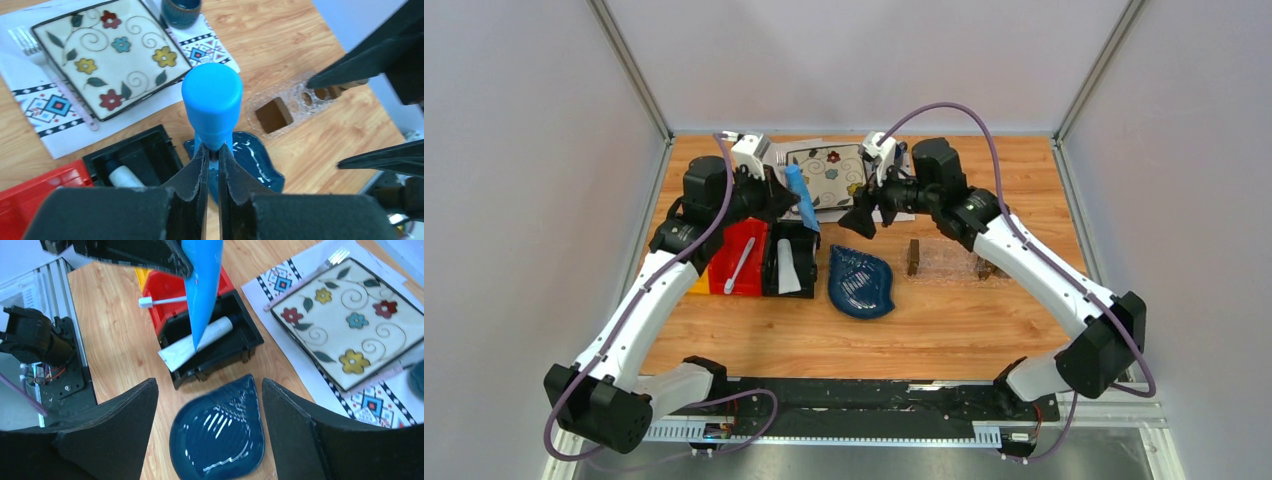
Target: Prepare toiletry sets of a toothbrush and toothpaste on the tray
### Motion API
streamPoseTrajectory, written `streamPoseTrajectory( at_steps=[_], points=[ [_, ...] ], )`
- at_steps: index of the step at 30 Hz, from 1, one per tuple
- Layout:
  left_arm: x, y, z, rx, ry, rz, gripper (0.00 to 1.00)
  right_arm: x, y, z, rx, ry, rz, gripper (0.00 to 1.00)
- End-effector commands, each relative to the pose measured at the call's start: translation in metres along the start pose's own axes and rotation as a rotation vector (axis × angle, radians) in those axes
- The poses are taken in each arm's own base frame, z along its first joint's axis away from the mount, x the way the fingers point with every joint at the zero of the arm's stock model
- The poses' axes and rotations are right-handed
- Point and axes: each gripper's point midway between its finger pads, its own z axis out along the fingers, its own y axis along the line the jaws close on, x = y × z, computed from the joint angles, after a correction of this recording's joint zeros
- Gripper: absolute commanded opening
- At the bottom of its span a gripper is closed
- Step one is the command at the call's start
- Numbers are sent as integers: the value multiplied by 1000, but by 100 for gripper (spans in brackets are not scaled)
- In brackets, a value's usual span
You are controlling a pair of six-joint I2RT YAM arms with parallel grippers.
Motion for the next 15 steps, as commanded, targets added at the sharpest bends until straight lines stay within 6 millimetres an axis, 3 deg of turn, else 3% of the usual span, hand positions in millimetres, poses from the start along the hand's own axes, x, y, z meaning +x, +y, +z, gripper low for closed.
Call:
streamPoseTrajectory(
  at_steps=[1,5,15],
  points=[
    [-25,-31,-11,138,-94,-40,0,-42,5,16,-7,-112,-36,80],
    [-26,-35,-13,159,-99,-61,0,-38,5,37,-34,-89,9,82],
    [-30,-39,-13,175,-107,-90,0,-25,20,68,-76,-48,29,83]
  ],
)
